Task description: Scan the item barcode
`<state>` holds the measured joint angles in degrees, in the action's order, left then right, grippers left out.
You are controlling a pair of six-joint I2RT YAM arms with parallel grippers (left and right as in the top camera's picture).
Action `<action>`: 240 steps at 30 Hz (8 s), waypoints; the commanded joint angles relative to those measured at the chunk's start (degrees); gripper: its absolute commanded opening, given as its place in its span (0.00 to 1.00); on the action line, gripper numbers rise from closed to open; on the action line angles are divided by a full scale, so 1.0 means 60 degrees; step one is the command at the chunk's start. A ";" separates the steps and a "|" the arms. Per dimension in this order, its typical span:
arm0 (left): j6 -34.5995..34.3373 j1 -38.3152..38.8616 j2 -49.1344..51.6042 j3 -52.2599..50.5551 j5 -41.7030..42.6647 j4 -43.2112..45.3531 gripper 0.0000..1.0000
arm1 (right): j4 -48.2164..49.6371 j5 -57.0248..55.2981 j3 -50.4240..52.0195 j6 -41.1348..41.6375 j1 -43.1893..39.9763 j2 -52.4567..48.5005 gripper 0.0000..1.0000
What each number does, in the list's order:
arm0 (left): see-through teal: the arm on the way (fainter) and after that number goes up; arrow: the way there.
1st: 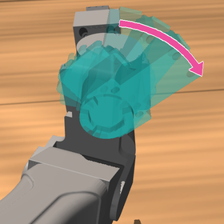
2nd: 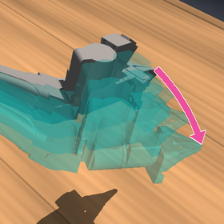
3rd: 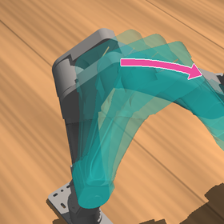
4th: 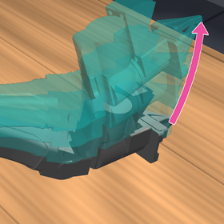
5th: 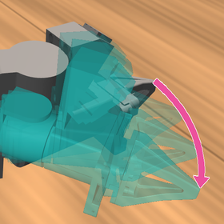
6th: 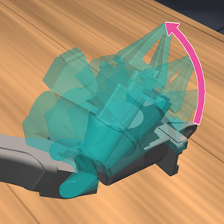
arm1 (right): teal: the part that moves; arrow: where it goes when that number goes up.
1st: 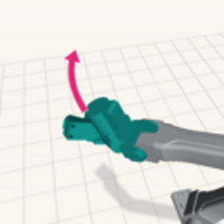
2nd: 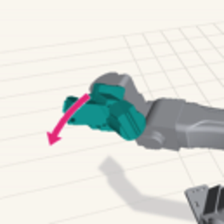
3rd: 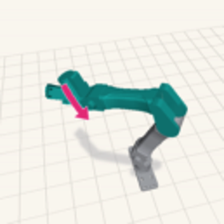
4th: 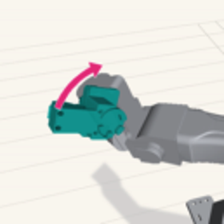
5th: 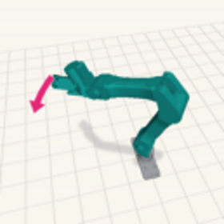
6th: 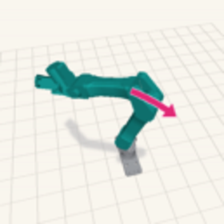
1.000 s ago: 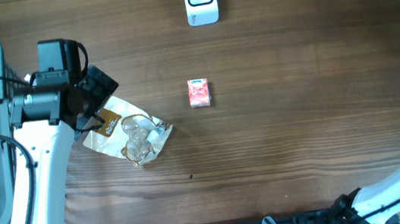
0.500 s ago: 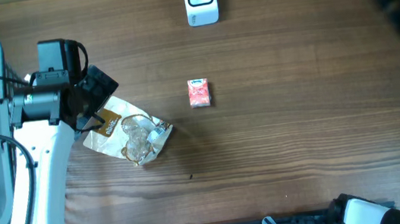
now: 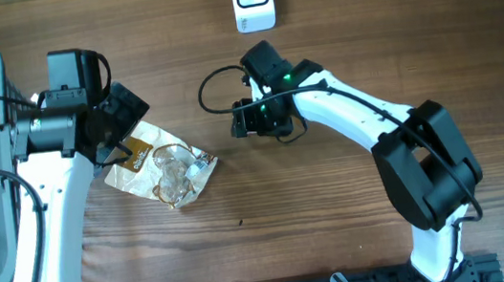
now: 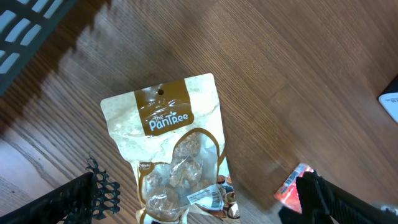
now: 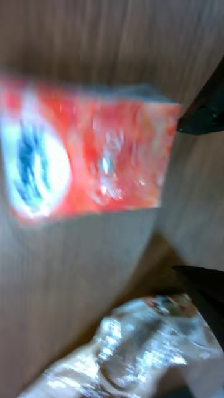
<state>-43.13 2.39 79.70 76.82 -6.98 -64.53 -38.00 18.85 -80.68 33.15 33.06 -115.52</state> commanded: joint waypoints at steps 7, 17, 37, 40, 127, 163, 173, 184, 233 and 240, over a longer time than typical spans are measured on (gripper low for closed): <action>0.0146 -0.0047 0.0015 0.0018 -0.0022 -0.0004 1.00 | 0.0918 -0.1672 0.0047 -0.2106 -0.0229 -0.0080 0.65; 0.0146 -0.0047 0.0015 0.0018 -0.0022 -0.0007 1.00 | 0.2688 -0.0699 0.0051 -0.4499 -0.0506 -0.0525 0.58; 0.0146 -0.0047 0.0015 0.0018 -0.0022 -0.0007 1.00 | 0.0565 -0.1275 -0.0474 -0.3778 -0.0506 -0.0707 0.53; 0.0149 -0.0047 0.0015 0.0018 -0.0022 -0.0007 1.00 | 0.0747 -0.0856 -0.0222 -0.3625 -0.0506 -0.0976 0.44; 0.0146 -0.0047 0.0015 0.0018 -0.0022 -0.0007 1.00 | -0.2069 0.4237 -0.0754 -0.2965 -0.5996 0.4306 1.00; -0.0477 0.0962 0.1370 -0.3202 0.0627 0.0794 1.00 | -0.1883 -0.0423 0.0157 -0.0492 -0.3665 0.3974 1.00; 0.0408 0.1800 0.1534 -0.5340 0.3770 0.4215 0.98 | -0.1814 -0.0423 0.0157 -0.0492 -0.3665 0.3974 1.00; 0.4437 0.3129 0.1341 -0.4084 0.6025 0.4768 1.00 | -0.2149 -0.0426 0.0157 -0.0535 -0.3665 0.3974 1.00; 0.0153 -0.0095 0.1246 -0.2841 0.3016 0.1902 0.93 | -0.1989 -0.2590 0.0324 -0.0102 0.0200 0.2262 0.38; 0.0178 0.1195 0.1246 -0.2841 0.2973 0.2371 0.70 | -0.0678 -0.0353 0.0907 0.0514 0.0211 0.0801 0.21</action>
<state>-42.33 7.70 87.05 60.20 10.41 -50.78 -42.28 12.69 -76.09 34.54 34.06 -107.15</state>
